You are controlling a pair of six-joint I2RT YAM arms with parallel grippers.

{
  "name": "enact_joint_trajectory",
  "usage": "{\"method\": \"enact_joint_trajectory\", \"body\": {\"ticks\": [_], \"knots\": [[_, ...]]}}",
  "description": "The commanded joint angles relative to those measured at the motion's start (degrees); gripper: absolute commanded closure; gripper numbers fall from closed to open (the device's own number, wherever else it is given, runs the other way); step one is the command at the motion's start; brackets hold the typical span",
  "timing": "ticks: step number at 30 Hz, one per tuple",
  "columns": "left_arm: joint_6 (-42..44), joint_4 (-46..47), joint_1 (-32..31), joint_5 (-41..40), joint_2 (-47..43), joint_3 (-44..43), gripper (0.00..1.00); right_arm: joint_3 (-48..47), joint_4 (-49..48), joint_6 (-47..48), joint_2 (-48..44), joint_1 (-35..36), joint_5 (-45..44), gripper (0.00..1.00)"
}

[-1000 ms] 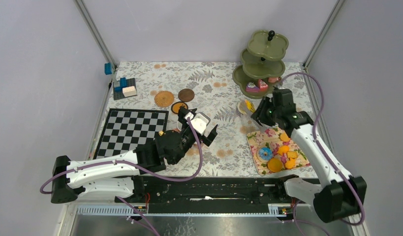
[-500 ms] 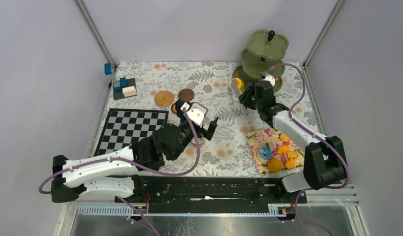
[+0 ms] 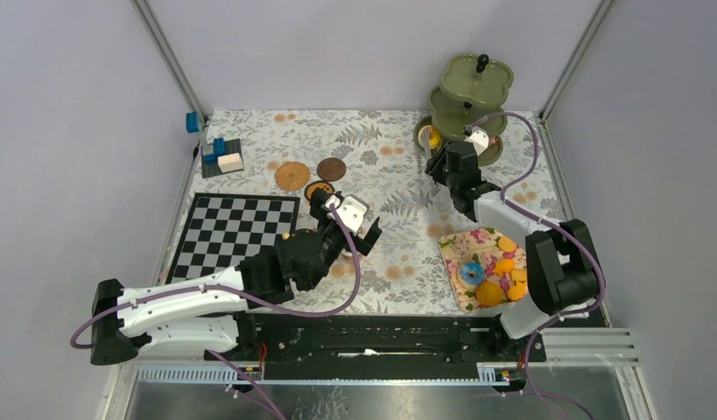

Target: Serve the afternoon tea

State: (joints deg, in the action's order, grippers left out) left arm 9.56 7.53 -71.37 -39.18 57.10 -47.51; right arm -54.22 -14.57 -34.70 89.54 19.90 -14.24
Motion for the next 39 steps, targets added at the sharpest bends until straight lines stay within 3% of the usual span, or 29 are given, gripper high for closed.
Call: {"method": "enact_joint_trajectory", "body": {"ticks": [1,23,33,39], "knots": [[2.3,5.2,0.1,-2.3,-2.1,1.2,0.01,-4.4,-5.3,-0.9,3.8,0.5,-4.3,0.64],[3.1,7.0,0.1,-2.1,-2.4,3.4,0.01,-9.8,-5.7,0.9,15.2,0.5,-11.2,0.59],[2.3,6.2,0.1,-1.2,-2.3,2.9,0.01,-11.0,-2.7,1.5,15.2,0.5,-11.7,0.47],[2.0,5.8,0.1,-1.1,-2.0,2.6,0.01,-10.8,-3.2,2.7,14.7,0.5,-10.2,0.47]]}}
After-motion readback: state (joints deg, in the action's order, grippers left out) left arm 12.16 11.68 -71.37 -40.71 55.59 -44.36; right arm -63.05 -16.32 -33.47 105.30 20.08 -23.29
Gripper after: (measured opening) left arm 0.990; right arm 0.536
